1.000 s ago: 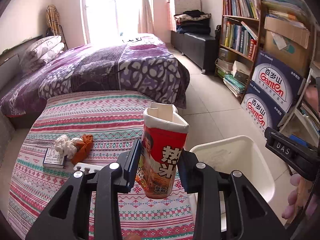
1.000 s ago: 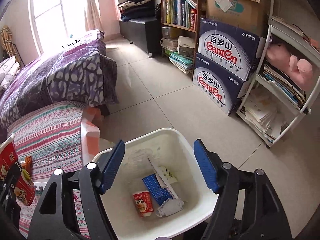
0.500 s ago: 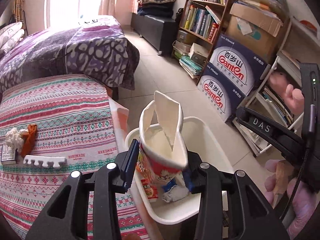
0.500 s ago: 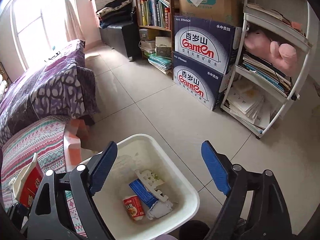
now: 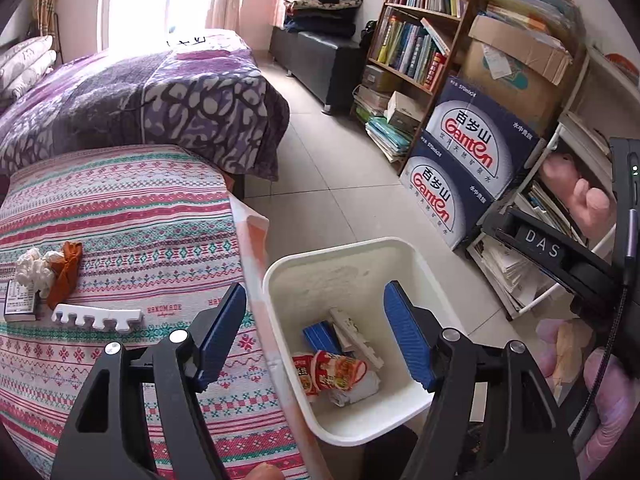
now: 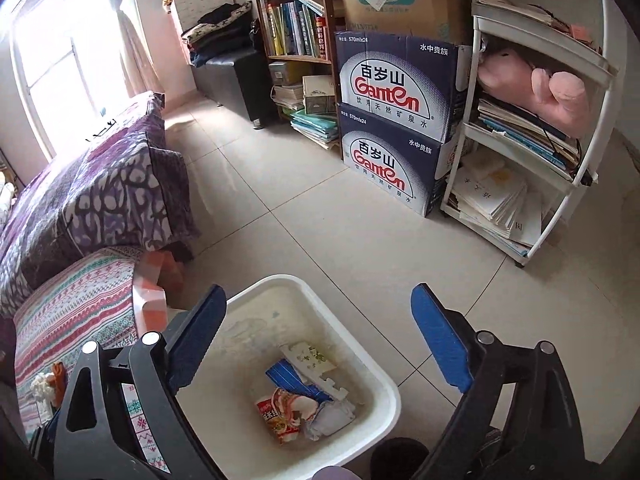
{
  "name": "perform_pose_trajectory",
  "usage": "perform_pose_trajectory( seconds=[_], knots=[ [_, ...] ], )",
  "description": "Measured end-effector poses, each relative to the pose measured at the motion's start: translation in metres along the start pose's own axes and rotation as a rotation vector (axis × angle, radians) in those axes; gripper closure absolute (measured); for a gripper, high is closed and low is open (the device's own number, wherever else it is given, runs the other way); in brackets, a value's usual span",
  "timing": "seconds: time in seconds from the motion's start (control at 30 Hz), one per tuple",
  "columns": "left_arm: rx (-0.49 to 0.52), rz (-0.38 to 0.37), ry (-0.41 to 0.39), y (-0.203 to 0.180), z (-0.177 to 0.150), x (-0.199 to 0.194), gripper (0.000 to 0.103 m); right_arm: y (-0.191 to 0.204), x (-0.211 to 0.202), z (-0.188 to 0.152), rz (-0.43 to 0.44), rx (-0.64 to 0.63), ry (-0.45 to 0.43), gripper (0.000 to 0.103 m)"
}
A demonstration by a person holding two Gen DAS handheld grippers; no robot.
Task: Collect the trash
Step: 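Move both open grippers back over the trash on the blanket, then grasp the blue-edged booklet with the left gripper while the right grasps the second foam strip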
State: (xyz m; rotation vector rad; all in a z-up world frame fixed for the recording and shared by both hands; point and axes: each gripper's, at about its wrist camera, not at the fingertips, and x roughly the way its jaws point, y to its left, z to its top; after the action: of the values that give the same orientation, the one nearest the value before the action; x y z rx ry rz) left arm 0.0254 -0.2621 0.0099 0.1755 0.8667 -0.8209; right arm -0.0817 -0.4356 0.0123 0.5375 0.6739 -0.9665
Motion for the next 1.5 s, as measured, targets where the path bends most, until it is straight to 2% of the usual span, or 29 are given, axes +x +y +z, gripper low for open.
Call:
perform_pose_trajectory(
  seconds=[0.23, 0.47, 0.8, 1.1, 1.27, 1.4, 1.5],
  knots=[
    [-0.023, 0.095, 0.003, 0.025, -0.004, -0.006, 0.029, 0.022, -0.006, -0.006, 0.023, -0.03, -0.001, 0.01],
    [-0.048, 0.228, 0.0, 0.055, -0.01, -0.014, 0.024, 0.049, -0.008, -0.016, 0.051, -0.081, 0.013, 0.009],
    [-0.104, 0.39, 0.043, 0.106, -0.025, -0.022, 0.02, 0.094, -0.012, -0.034, 0.085, -0.175, 0.023, 0.007],
    [-0.229, 0.521, 0.179, 0.187, -0.045, -0.022, 0.02, 0.146, -0.006, -0.059, 0.114, -0.298, 0.072, 0.007],
    [-0.276, 0.573, 0.261, 0.237, -0.053, -0.024, 0.02, 0.187, 0.002, -0.082, 0.151, -0.422, 0.112, 0.007],
    [-0.223, 0.577, 0.373, 0.27, -0.057, -0.019, 0.02, 0.224, 0.003, -0.105, 0.202, -0.572, 0.115, 0.007],
    [-0.097, 0.553, 0.439, 0.285, -0.057, -0.017, 0.02, 0.255, 0.004, -0.126, 0.284, -0.751, 0.126, 0.007]
  ],
)
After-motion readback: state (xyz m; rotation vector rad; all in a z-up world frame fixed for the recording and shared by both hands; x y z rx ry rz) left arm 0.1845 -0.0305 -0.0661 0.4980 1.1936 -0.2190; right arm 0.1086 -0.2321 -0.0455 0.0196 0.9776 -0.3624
